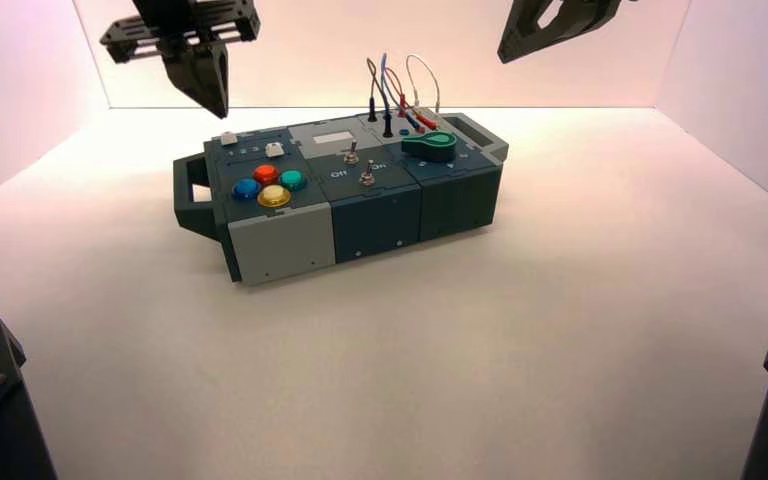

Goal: Move the bottom slider to position 1.

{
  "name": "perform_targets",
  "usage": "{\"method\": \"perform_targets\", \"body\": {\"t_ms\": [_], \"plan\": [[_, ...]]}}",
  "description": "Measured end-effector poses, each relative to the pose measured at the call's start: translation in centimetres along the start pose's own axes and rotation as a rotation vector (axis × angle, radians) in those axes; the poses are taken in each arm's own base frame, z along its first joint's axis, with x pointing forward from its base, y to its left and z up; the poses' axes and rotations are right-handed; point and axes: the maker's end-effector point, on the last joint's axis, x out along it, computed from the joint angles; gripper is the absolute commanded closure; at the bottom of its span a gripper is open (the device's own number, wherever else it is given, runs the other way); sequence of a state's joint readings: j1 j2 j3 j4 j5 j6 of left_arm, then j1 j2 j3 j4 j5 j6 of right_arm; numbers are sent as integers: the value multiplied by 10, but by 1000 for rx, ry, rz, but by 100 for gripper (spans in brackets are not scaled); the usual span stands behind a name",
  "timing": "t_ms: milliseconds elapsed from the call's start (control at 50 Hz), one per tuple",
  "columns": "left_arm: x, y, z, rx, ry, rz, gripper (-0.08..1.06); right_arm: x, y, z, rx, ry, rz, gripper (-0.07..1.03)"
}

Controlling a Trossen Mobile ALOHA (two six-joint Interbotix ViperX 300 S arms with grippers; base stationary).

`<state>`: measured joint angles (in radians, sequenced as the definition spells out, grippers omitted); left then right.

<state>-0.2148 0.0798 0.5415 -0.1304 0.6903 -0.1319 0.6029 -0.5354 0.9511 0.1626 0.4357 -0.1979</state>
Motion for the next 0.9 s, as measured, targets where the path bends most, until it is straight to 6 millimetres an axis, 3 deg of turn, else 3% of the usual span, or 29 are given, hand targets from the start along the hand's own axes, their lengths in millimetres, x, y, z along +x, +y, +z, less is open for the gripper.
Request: {"method": "perform_targets", "body": {"t_ms": [460,640,900], "plan": [[-6,3,-19,174,37,2,101,5,0,-3,1,20,1,98],[-25,0,-13,208,-19,-6,101,7,0,-5,1,29,1,98],[-35,-2,-7,246,-65,-10,101,12,-1,-9,-4,50,-1,98]]}}
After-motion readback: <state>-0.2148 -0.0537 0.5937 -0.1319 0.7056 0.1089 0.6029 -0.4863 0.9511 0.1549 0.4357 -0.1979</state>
